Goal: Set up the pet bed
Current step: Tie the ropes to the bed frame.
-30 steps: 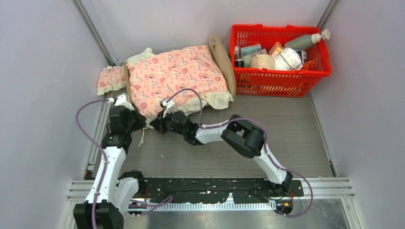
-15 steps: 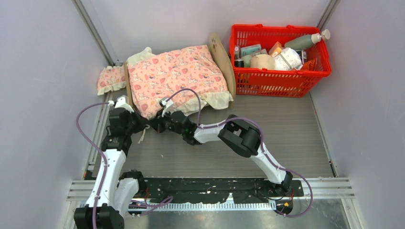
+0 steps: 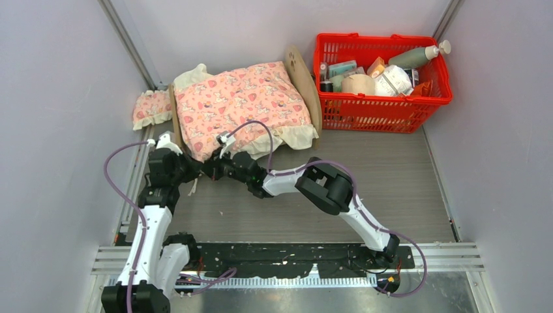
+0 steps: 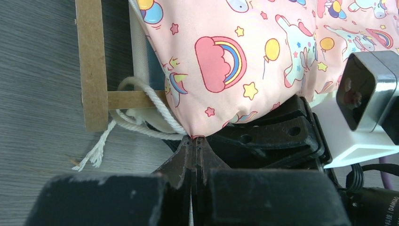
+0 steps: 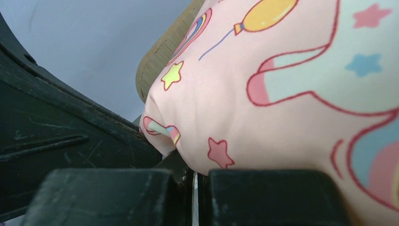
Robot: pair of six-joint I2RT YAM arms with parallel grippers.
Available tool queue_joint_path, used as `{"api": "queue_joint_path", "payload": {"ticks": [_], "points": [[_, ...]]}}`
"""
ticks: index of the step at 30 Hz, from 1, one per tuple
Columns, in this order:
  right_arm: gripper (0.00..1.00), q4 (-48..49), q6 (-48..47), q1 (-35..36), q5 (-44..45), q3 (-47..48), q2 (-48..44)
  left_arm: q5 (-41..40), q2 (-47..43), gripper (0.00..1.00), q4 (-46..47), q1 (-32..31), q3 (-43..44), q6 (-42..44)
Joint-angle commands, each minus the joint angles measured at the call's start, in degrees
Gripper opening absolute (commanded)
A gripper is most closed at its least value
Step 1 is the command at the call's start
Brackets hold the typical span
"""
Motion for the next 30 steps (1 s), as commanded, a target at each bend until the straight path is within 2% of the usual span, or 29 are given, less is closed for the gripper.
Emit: {"api": "queue_joint_path", "payload": {"ticks": [1,7,17,20,25,28,30], "points": [[0.05,7.24,3.14,0.34,-2.76,2.95,1.1,3.73,-1.07,0.0,0.02,-0.09,-0.82,-1.99],[0.05,13.62,10.07,-0.11,-4.04,2.41,3.06,3.49,-3.0,0.0,-0.36,-0.05,-1.79,-2.65],[0.05,26.37,12.32,-1.43,-8.56,2.07,5.73,3.83,-3.13,0.0,-0.53,-0.05,-1.68,-3.49],[0.05,27.59,12.6,-1.93,-10.26,3.17,6.67,4.66,-2.99,0.01,-0.17,-0.06,-1.65,-3.68],[0.05,29.36,13.11,-2.49,-11.65,3.38,7.43,3.88,-3.57,0.25,-4.23,-0.1,1.33,-0.89],[0.05,30.05,12.88,-2.55,-12.34,3.43,7.61,-0.15,-5.13,0.3,-8.21,-0.07,3.77,1.53],[0.05,30.7,12.91,-2.54,-12.55,3.43,7.67,-4.63,-5.84,0.29,-12.1,-0.05,6.0,2.85]]}}
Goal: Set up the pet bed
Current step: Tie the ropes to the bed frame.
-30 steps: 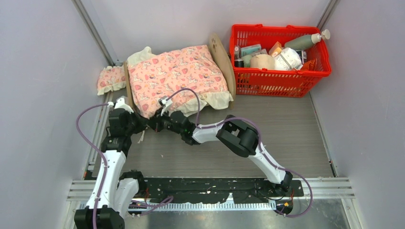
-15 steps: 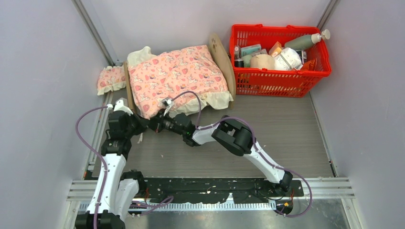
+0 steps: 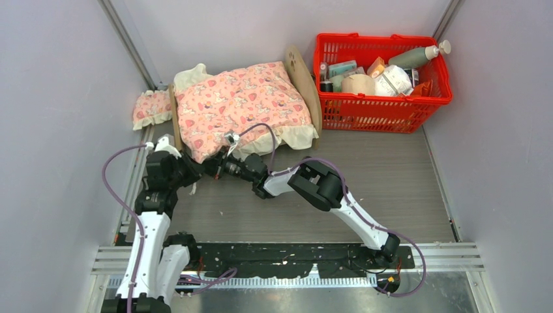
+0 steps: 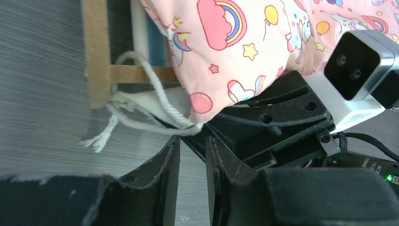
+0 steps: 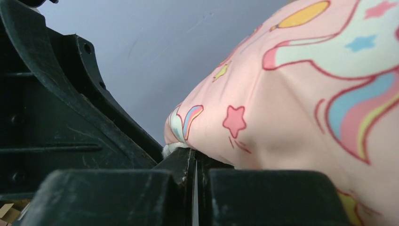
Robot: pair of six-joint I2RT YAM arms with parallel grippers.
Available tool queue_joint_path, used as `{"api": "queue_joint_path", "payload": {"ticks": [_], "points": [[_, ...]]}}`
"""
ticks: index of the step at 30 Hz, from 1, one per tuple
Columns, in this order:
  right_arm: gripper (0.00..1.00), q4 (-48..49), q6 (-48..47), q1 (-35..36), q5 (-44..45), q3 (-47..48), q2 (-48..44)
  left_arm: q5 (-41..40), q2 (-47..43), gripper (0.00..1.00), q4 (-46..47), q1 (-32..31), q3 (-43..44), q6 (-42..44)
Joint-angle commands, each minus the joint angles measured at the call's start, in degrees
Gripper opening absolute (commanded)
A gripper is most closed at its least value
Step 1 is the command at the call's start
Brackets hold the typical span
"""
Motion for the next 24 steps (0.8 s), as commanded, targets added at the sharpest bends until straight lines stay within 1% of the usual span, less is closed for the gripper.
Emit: {"api": "queue_joint_path", "payload": {"ticks": [1,4,6,9,10,13,16,21,24], "points": [[0.05,7.01,0.28,-0.07,-1.97,2.45,0.07,-8.58,-2.41,0.28,-8.23,-0.04,6.26,4.45],[0.05,7.5,0.14,-0.12,-2.18,2.26,0.06,-13.09,-3.78,0.24,-9.54,0.03,7.47,6.25],[0.05,7.8,0.34,-0.15,-2.44,2.35,0.35,-13.1,-4.01,0.22,-9.67,0.15,7.98,7.26],[0.05,8.46,0.98,-0.16,-2.94,2.56,0.78,-11.8,-1.98,0.18,-10.79,0.29,9.5,10.03],[0.05,8.76,1.05,-0.18,-3.2,2.57,0.8,-10.14,-1.04,0.16,-11.16,0.32,9.95,11.21],[0.05,9.14,1.1,-0.29,-3.59,2.57,1.02,-10.64,1.17,0.15,-13.78,0.5,11.6,12.56],[0.05,9.93,1.57,-0.56,-4.82,3.1,1.61,-7.63,0.28,0.14,-11.33,1.26,10.3,14.05],[0.05,11.59,2.4,-1.01,-6.65,4.03,2.83,-4.78,1.11,0.12,-10.16,3.03,9.12,11.65],[0.05,11.93,2.71,-1.16,-7.54,4.37,3.0,-2.2,2.98,0.09,-9.7,3.3,8.96,15.81]]}}
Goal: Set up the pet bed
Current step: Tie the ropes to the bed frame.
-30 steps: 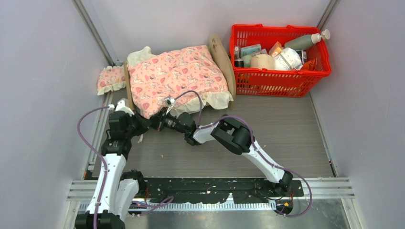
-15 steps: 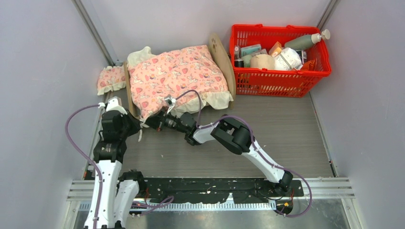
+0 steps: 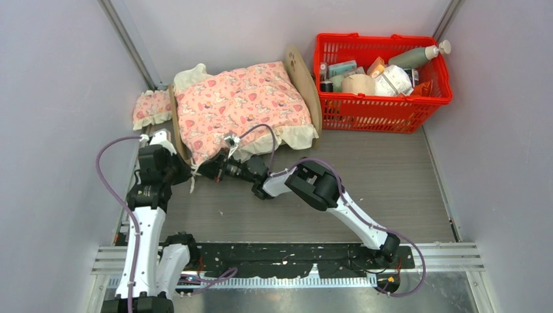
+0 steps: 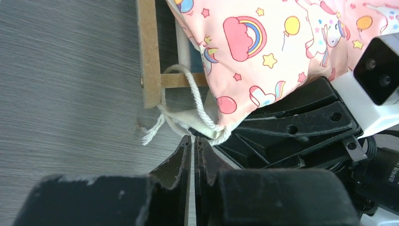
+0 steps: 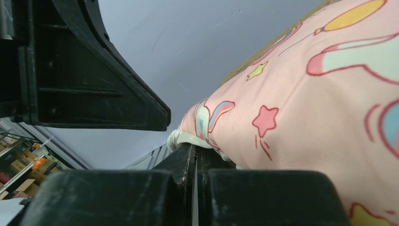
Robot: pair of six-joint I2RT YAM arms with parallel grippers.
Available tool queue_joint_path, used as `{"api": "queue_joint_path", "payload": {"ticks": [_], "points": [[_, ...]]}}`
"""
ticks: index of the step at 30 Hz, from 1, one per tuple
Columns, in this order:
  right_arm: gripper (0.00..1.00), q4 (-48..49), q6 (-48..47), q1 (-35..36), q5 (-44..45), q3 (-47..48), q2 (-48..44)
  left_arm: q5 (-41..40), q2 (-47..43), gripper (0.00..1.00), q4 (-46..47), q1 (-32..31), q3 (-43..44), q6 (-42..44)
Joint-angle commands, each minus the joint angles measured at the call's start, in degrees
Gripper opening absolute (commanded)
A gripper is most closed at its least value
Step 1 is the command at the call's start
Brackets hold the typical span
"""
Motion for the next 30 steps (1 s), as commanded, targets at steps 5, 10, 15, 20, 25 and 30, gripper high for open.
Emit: {"api": "queue_joint_path", "payload": {"ticks": [5,10,15,20,25,30], "points": [[0.05,5.69,1.98,-0.87,-2.93,2.43,-0.3,8.57,-0.65,0.02,4.14,0.72,-1.32,15.61],[0.05,5.64,2.17,-0.97,-3.2,2.33,-0.2,12.99,-6.74,0.0,7.24,0.72,-4.55,35.82],[0.05,6.16,3.35,-0.98,-3.36,3.8,0.92,8.23,-3.74,0.04,3.15,0.79,-2.97,50.08],[0.05,6.57,3.81,-0.88,-4.06,3.51,0.54,18.47,-1.72,0.06,1.09,4.39,-1.55,54.93],[0.05,6.51,3.97,-0.89,-4.84,3.18,0.23,21.34,0.9,0.11,1.3,7.03,-0.5,58.87],[0.05,6.8,4.43,-0.67,-5.05,3.61,0.61,26.07,0.46,0.12,1.77,8.72,-1.73,61.66]]}}
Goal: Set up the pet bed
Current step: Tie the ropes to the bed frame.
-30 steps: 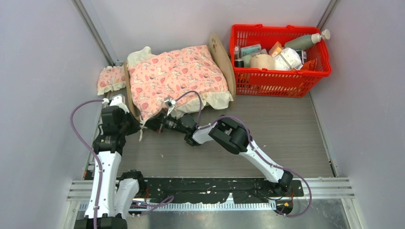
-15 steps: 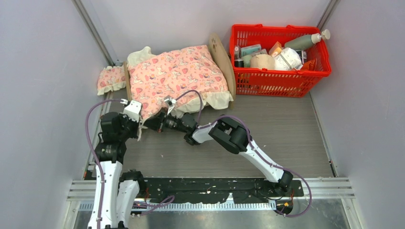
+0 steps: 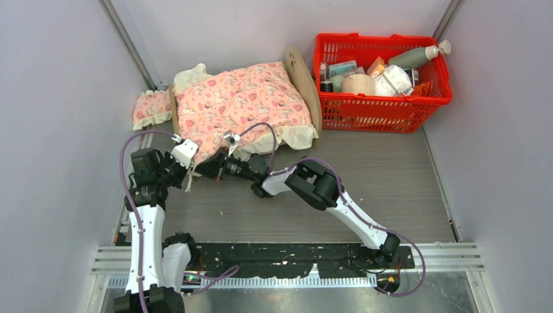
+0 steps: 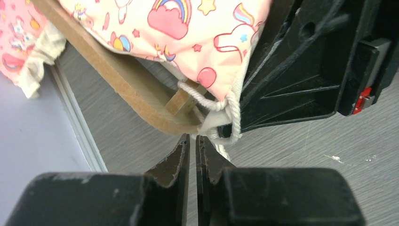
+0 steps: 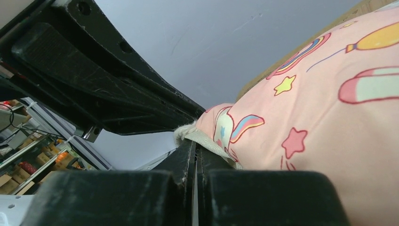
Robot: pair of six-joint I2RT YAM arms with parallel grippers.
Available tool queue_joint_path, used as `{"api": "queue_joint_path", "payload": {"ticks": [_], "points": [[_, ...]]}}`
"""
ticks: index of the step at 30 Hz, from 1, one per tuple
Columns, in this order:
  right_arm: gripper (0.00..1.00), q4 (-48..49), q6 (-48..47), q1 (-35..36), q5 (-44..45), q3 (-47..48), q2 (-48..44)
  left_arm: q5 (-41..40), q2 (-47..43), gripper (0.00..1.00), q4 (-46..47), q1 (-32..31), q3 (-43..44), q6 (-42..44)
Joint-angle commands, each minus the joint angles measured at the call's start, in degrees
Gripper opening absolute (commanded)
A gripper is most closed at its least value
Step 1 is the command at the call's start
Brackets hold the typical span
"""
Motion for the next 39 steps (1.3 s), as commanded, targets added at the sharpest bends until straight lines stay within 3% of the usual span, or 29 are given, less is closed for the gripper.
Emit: {"api": "queue_joint_path", "payload": {"ticks": [1,13,21,28,31,35,39], "points": [[0.05,4.45,0.93,-0.13,-1.2,1.75,-0.09,6.68,-1.28,0.12,0.57,0.83,0.16,5.04],[0.05,4.73,1.16,-0.12,-1.37,1.77,-0.26,6.52,-0.9,0.11,-2.07,0.83,-0.63,11.5],[0.05,4.28,1.0,-0.12,-2.05,2.5,-0.18,12.93,1.31,0.13,1.6,0.83,-1.6,14.39],[0.05,4.25,2.28,-0.3,-4.43,2.34,0.27,12.98,4.54,0.18,-6.99,0.83,3.19,18.3],[0.05,3.35,1.92,-0.3,-4.43,2.52,0.07,11.12,4.42,0.19,-3.55,0.87,2.76,10.81],[0.05,0.46,1.1,-0.3,-2.18,2.1,-0.85,12.87,2.07,0.13,3.99,0.92,-2.76,-3.01],[0.05,-2.28,-0.19,-0.3,-1.11,1.05,-1.39,2.79,-5.14,0.12,12.08,0.92,-9.08,-16.66]]}}
